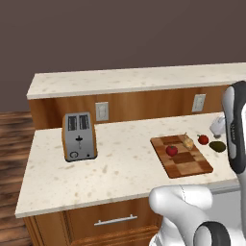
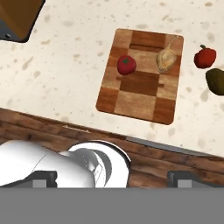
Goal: Place the avocado, onion, tomato, and bell pepper on the cutting board.
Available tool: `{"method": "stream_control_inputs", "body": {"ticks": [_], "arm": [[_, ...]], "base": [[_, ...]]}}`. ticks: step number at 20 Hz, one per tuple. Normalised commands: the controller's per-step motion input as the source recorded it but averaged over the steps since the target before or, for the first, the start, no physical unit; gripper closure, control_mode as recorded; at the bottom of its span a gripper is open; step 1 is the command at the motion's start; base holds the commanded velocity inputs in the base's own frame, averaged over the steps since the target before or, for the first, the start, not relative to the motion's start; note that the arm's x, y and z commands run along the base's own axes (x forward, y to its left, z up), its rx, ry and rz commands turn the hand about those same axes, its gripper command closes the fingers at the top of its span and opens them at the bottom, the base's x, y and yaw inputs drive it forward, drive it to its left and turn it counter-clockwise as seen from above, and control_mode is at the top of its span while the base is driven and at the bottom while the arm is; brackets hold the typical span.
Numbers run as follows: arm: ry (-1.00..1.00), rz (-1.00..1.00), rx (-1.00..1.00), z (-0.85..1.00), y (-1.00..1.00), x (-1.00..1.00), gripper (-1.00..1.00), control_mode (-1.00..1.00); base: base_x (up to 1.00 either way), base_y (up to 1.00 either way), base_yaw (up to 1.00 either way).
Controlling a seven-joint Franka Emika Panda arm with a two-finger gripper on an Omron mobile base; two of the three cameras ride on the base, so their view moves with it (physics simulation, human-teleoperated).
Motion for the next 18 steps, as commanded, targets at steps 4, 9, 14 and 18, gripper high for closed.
{"method": "stream_control_inputs", "body": {"ticks": [4,9,14,18], "arm": [[-0.01,-0.09,-0.07,0.02,0.03,-0.4,-1.0,-1.0],[-0.04,-0.07,-0.13,0.0,-0.02,-0.04,-1.0,-1.0],[-0.01,-0.04,-0.12,0.0,-0.15,0.03,-1.0,-1.0],[0.0,-0.02,-0.09,0.0,-0.29,0.15,-1.0,-1.0]], "base": [[0.0,0.0,0.0],[0.0,0.0,0.0],[0.0,0.0,0.0],[0.0,0.0,0.0]]}}
